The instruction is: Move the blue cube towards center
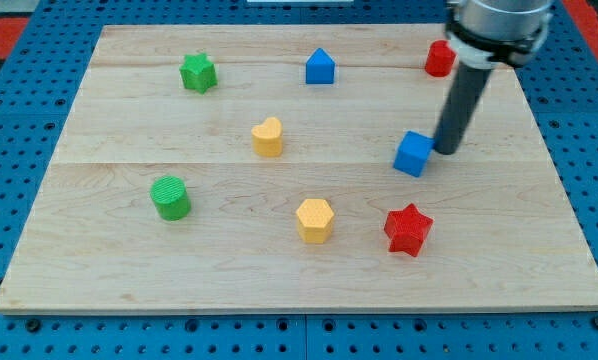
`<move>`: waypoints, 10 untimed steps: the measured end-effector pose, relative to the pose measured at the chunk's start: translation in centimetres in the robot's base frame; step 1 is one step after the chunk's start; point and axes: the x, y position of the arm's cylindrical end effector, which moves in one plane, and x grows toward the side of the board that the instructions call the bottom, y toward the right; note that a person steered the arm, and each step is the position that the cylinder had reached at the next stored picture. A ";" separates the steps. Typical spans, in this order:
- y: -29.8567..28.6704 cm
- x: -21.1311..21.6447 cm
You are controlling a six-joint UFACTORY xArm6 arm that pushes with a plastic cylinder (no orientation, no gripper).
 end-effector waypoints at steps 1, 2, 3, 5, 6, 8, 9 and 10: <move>-4.6 0.0; -6.0 0.0; -2.9 0.4; -3.1 5.8; -8.2 6.3; -12.1 6.0; -11.1 6.0; -8.8 6.0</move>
